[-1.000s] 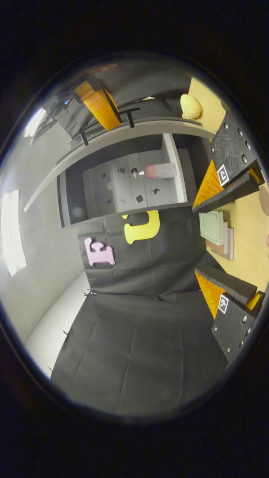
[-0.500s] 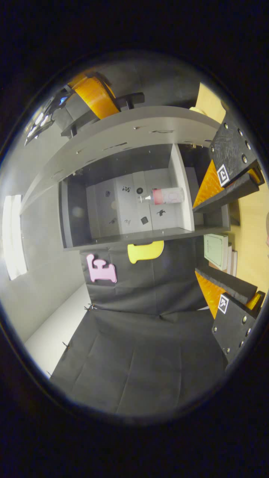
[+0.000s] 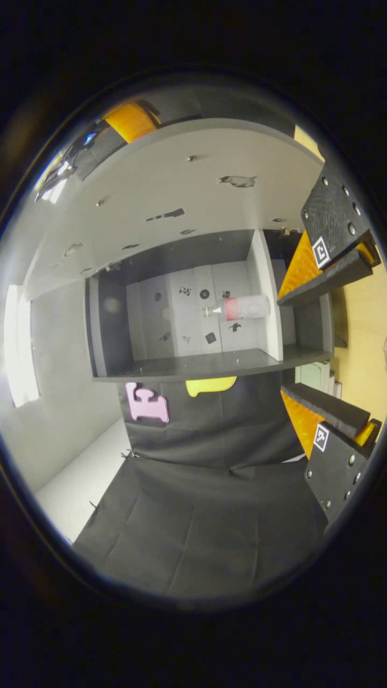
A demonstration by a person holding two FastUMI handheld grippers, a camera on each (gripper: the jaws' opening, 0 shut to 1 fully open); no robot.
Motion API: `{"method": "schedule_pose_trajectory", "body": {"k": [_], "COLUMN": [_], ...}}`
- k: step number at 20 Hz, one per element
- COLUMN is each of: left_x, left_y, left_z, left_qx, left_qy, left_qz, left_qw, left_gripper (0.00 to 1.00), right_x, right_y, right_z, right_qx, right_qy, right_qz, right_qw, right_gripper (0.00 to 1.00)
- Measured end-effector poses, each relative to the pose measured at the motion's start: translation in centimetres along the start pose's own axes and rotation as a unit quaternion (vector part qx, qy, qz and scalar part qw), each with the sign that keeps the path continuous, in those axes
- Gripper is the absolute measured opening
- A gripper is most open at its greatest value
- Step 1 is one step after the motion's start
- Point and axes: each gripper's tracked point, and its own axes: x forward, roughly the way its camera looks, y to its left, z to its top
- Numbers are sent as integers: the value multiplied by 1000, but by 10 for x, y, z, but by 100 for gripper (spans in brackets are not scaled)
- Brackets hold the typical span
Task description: Open the cabinet door with the right hand, grasp the bottle in the cabinet with the left hand and place it on the coaster, then close the cabinet door with the right hand.
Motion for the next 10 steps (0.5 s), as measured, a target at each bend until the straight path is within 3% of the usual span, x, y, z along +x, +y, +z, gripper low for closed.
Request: {"method": "schedule_pose_trajectory", "body": {"k": [10], "left_x": [-8], "left_y": [-52], "left_z": [13], "left_qx": [4], "left_qy": [-6], "left_qz": [-26], "left_qw": [1000], "left_gripper": [89], "right_x": [-15], "right_y": [-20], "right_z": [3], "right_qx": [10], "right_qy": [-31], "right_qz": [-43], "right_qw": [999], "right_gripper": [14]}}
